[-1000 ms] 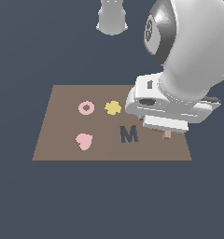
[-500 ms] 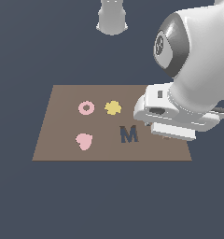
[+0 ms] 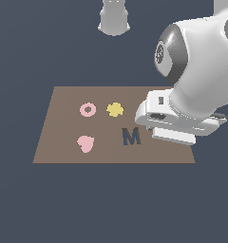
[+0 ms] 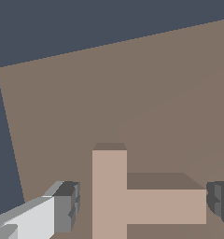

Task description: Insert a designated object into the corresponding slot on a board.

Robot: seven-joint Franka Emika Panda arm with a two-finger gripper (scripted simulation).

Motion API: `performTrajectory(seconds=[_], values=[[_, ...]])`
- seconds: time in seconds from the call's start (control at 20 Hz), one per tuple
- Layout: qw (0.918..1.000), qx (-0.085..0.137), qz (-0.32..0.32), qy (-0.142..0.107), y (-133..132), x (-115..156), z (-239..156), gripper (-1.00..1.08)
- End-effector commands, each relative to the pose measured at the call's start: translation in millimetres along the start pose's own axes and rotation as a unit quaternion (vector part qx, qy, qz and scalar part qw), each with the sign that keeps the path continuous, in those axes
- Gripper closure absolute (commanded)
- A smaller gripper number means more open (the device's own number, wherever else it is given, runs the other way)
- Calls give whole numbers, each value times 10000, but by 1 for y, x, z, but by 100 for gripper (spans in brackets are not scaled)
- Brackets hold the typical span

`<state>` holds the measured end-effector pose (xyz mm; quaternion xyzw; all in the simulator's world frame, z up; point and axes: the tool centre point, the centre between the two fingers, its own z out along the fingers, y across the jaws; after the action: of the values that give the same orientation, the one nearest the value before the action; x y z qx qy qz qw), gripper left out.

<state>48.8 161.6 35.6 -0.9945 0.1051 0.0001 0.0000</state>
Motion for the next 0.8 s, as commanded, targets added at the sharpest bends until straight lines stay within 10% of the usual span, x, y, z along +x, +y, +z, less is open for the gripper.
performTrajectory(seconds=[0.0,0.05,0.1,0.75], values=[[10000,0,2,1,0,0,5,-92],[10000,0,2,1,0,0,6,-92],[10000,0,2,1,0,0,6,108],[10000,1,2,1,0,0,1,108]])
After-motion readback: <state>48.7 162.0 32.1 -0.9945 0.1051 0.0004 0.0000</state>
